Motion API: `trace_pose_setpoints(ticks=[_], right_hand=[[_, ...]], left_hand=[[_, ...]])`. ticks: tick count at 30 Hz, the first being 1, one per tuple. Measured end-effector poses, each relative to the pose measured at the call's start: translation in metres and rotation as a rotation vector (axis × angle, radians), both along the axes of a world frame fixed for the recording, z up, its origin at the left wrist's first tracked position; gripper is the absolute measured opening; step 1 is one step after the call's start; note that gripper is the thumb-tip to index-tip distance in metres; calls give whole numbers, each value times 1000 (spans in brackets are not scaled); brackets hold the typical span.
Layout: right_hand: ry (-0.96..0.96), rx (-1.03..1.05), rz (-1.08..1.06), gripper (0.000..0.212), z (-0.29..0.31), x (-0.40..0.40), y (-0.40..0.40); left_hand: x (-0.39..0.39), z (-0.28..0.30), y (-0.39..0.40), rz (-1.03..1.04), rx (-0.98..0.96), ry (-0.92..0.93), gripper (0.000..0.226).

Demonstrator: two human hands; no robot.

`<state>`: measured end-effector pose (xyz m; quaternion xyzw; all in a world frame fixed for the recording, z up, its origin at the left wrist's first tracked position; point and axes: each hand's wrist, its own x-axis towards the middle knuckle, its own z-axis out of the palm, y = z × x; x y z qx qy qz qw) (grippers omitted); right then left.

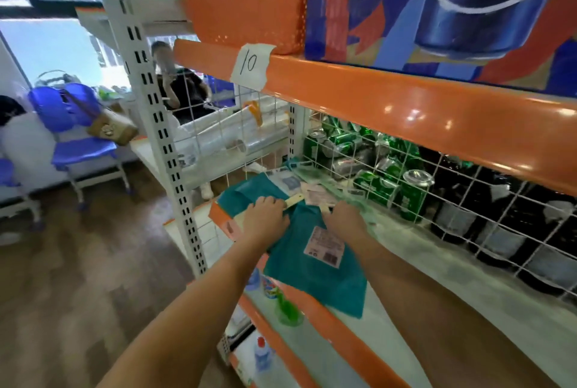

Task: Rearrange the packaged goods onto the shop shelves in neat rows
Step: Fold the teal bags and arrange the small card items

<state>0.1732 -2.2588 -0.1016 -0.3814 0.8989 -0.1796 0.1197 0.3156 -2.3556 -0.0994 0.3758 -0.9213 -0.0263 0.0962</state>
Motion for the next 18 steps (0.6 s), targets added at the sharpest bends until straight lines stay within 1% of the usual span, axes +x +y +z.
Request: trace_pose_setpoints(ticks=[2,6,8,9,13,16,18], right_hand=[[-50,23,-3,21,-2,-8,-11],[-109,81,-9,33,7,-16,-20],[-212,57,-42,32,14,-19,-20],[-312,7,-77,31,16,-19,-20],[-810,-273,-220,28,22,-23,-16],[-1197,-446,-252,14,20,-22,-8],[-1342,-507,-254,6,18,-20,0]], left_hand=[[-9,0,-7,-4,-6,4,38],[-21,-1,-14,-1,20,17,39],[-25,-3,-14,-5,46,24,38],[-27,-3,-14,-8,52,28,37],[-33,-2,-14,-12,59,37,37],[-34,-2,-13,-19,63,16,36],[-34,-1,-12,-22,63,7,38]])
